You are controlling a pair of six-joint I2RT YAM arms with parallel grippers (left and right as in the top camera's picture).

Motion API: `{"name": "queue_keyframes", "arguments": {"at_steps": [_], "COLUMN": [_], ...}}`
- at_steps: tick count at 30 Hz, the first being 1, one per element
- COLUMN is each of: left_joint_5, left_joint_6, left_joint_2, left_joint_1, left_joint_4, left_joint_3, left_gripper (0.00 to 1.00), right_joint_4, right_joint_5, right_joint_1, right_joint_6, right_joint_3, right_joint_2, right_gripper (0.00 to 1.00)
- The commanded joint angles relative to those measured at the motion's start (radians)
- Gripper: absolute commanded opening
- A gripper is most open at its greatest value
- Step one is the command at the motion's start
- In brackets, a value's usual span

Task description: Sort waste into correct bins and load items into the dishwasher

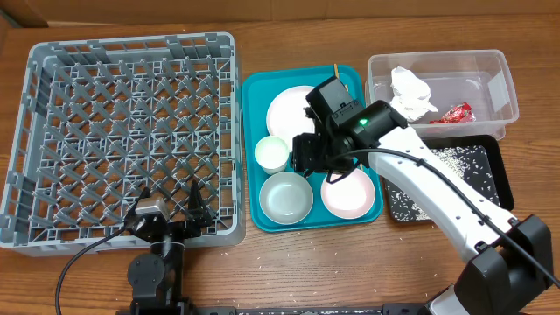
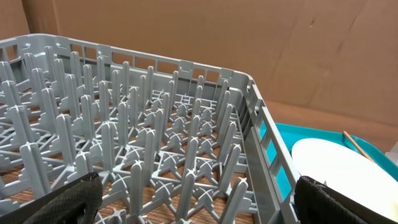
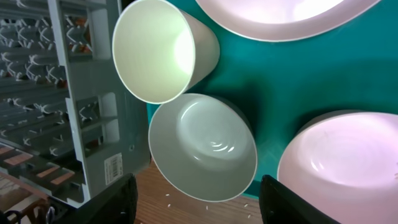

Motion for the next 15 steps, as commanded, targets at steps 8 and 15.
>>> {"name": "queue_keyframes", "arguments": {"at_steps": [8, 15], "left_joint_5": [0.001, 0.117], "left_joint_6": [0.019, -0.03], "left_joint_2": [-0.009, -0.009], "left_joint_1": [0.004, 0.004], "left_joint_4": [0.002, 0.0], "left_joint_3": [-0.004, 0.0], "left_gripper": [1.0, 1.0], "right_joint_4": [0.003, 0.006], "right_joint_5": [0.002, 0.002], "right_joint_1": [0.004, 0.004], "right_joint_6": [0.004, 0.003], "right_joint_3": [-0.019, -0.019], "right_joint_2": [-0.011, -0.011], "right_gripper": [0.64, 0.65]}}
